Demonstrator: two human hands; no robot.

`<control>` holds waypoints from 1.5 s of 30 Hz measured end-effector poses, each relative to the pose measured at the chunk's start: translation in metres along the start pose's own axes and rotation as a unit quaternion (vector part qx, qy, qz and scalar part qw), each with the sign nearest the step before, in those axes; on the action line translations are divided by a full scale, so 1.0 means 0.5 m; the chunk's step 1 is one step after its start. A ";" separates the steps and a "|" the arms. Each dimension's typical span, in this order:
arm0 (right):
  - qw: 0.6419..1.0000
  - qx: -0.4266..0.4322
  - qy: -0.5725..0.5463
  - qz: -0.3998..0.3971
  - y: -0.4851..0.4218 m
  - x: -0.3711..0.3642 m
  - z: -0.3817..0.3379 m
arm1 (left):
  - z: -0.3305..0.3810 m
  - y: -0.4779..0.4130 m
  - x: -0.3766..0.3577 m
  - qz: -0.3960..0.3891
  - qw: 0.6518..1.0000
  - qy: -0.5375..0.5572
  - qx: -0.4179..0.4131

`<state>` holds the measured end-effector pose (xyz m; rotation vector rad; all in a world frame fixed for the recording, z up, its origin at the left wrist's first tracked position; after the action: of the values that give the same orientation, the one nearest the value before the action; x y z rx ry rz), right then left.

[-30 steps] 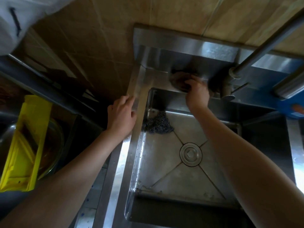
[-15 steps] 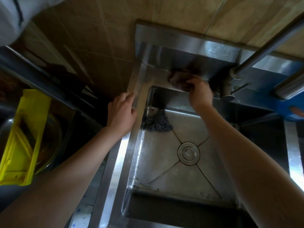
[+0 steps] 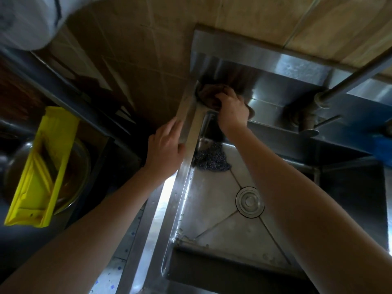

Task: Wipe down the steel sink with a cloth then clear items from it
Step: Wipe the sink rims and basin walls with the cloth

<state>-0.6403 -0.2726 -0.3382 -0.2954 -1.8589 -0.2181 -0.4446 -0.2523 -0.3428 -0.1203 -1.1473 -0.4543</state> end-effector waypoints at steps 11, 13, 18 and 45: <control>0.990 0.118 -0.076 -0.011 0.060 -0.040 -0.106 | -0.049 0.062 0.002 -0.023 0.999 0.008 0.040; 0.987 0.136 -0.091 0.005 0.088 -0.042 -0.120 | -0.048 0.066 0.002 -0.029 0.999 0.006 0.045; 0.983 0.148 -0.105 0.016 0.073 -0.035 -0.117 | -0.046 0.064 0.002 -0.040 0.998 0.000 0.054; 0.991 -0.117 0.030 0.049 0.093 0.067 0.206 | -0.032 0.050 0.001 -0.059 0.996 -0.007 0.060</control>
<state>-0.7290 -0.1946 -0.3374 -0.5356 -1.7559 -0.3748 -0.4207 -0.2350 -0.3456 0.0493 -1.1962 -0.4888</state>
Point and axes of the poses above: each hand's wrist, its own y-axis away from the middle knuckle, its own x-axis out of the back of the hand, z = x × y, the point moved 9 cm from there along -y, towards the middle knuckle, and after that the axes turned 8 degrees about x, right-handed, at the moved point
